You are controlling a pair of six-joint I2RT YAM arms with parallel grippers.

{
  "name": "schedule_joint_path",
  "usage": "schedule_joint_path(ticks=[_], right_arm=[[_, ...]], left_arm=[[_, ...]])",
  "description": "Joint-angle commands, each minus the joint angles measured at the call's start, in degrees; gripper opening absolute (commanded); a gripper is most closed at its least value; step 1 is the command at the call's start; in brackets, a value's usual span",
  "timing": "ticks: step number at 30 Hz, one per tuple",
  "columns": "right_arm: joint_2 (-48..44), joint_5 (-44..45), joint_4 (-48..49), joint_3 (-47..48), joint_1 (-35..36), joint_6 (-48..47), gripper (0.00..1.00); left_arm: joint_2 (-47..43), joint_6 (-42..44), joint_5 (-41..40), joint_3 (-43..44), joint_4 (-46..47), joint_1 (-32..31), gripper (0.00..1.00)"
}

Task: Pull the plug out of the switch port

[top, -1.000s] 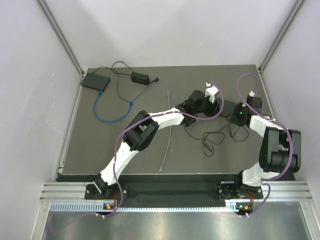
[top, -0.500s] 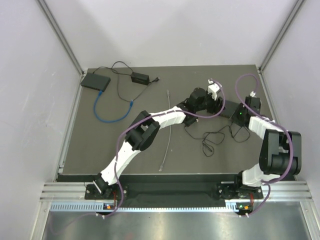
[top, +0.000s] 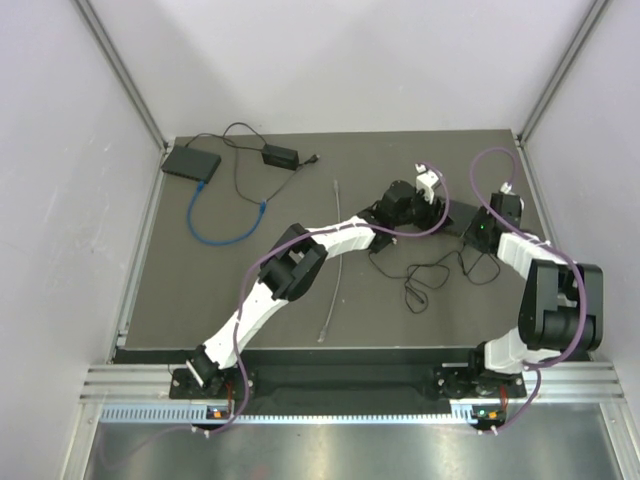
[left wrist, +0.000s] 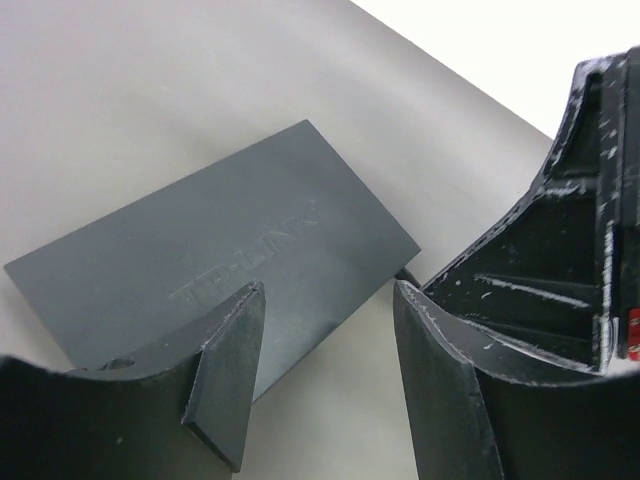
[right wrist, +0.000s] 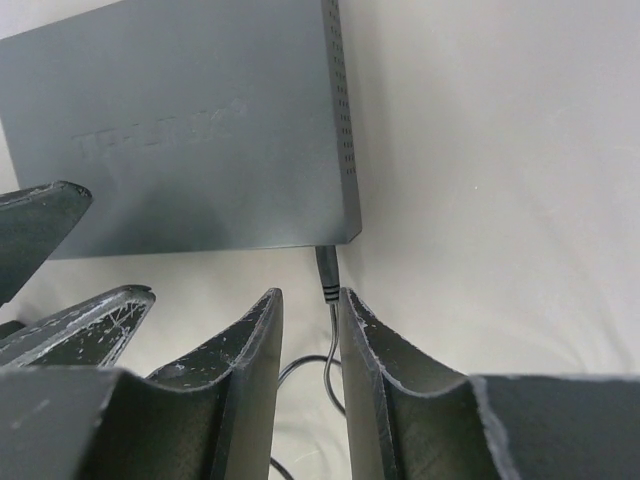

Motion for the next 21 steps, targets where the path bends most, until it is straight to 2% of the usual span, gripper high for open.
schedule_joint_path(ticks=[1,14,18,20,21], right_arm=[[1.4,0.9,3.1,-0.4,0.2,-1.3,0.3],[7.1,-0.4,3.2,2.3,-0.7,1.7,0.27],[7.8,-1.1,1.9,2.9,-0.8,2.6,0.11],[7.6,-2.1,2.0,2.2,-0.9,3.3,0.08],[7.4,-2.7,2.1,2.0,-0.9,3.6,0.03]], left_arm=[[0.9,-2.7,1.4,3.6,4.0,0.3,0.59],[5.9,-6.7,2.4,9.1,0.9,0.2,0.59],[6.4,-8.9,2.6,9.2,0.8,0.2,0.58],[6.8,-10.0,3.0,9.1,0.7,0.2,0.58],[6.9,-11.2,3.1,9.1,0.9,0.2,0.58]])
